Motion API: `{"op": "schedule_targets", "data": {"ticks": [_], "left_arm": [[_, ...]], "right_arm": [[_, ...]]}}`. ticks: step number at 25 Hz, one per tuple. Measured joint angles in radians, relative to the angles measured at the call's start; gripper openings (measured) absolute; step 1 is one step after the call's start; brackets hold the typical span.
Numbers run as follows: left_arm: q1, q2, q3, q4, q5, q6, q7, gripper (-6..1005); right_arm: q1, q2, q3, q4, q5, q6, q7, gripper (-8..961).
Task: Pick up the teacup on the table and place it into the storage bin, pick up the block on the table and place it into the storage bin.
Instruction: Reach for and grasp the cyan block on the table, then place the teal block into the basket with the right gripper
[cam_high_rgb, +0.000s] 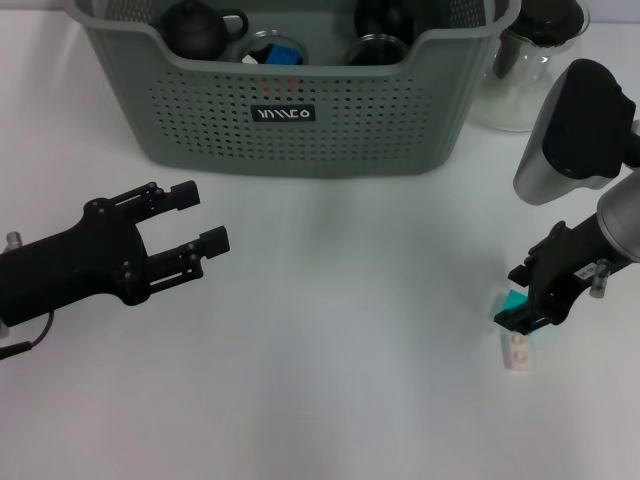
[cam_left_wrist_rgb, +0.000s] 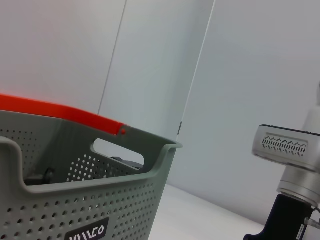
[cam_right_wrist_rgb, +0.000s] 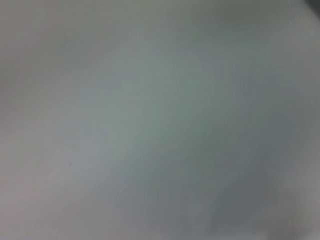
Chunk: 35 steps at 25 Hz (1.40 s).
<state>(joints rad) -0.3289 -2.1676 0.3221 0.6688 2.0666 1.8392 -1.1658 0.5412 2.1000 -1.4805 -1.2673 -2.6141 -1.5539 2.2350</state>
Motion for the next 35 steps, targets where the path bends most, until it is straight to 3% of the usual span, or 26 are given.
{"op": "schedule_targets", "data": {"ticks": [18,25,28,30,35], "left_arm": [[0.001,0.000,0.000,0.000,0.000,-0.001,0.000,727],[0.001,0.000,0.000,0.000,0.000,-0.002,0.000,727],[0.001,0.000,0.000,0.000,0.003,-0.002,0.000,727],[0.001,0.000,0.000,0.000,0.003,-0.002,0.000,727],[0.001,0.000,-0.001,-0.002,0.001,-0.007,0.000,727]], "right_arm": [[0.005,0.000,-0.035,0.044,-0.026,0.040,0.021,607],[0.001,0.000,-0.027,0.027,-0.009,0.031,0.020,467],[-0.028,-0.003,0.047,-0.067,0.052,0.019,-0.002,429],[-0.045,-0.004,0.152,-0.142,0.156,0.000,-0.042,429],[-0.052,-0.006,0.393,-0.191,0.561,-0.083,-0.206,429]]}}
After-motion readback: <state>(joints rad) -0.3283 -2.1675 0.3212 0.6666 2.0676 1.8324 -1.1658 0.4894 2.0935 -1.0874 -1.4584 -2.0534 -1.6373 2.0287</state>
